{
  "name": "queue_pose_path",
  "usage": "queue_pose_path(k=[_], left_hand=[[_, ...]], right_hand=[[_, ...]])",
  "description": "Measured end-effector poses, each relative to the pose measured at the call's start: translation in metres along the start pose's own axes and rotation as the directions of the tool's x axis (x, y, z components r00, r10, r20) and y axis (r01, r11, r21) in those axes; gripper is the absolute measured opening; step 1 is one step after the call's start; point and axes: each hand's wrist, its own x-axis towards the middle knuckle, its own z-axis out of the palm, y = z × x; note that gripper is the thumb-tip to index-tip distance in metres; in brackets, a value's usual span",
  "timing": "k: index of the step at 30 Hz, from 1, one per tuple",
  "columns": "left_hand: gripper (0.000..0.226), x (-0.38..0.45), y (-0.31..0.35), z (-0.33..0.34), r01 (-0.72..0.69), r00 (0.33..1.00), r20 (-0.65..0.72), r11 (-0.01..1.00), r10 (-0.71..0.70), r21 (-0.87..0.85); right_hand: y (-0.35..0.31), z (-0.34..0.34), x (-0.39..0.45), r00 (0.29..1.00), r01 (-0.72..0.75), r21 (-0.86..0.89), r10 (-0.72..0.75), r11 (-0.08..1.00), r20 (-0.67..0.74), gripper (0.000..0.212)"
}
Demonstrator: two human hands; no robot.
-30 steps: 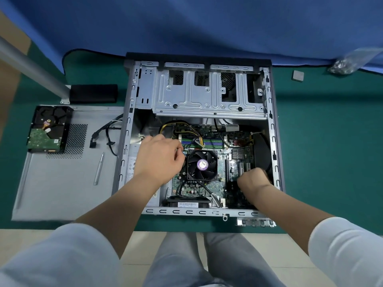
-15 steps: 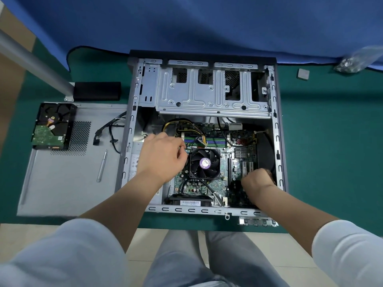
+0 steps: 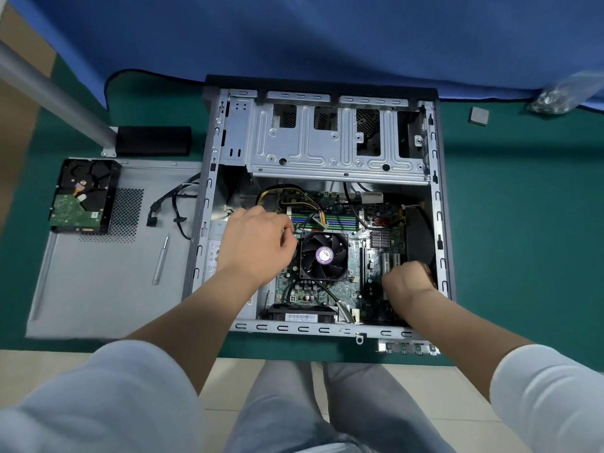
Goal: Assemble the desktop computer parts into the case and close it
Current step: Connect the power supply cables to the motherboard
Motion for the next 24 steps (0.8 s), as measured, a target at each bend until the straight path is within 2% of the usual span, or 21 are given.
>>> queue_pose_path(k=[19, 24], left_hand=[[0.023, -0.0003, 0.0002, -0.0023, 0.007, 1.0, 0.016, 1.0, -0.007, -0.005], [0.022, -0.0003, -0.0001, -0.0019, 0.013, 1.0, 0.016, 1.0, -0.013, -0.015]], right_hand=[[-0.0018, 0.0016, 0.0047, 0.998, -0.045, 0.038, 0.046, 0.998, -0.039, 0.017], [-0.0017, 0.0023, 0.0062, 0.998, -0.047, 0.037, 0.048, 0.998, -0.033, 0.023]])
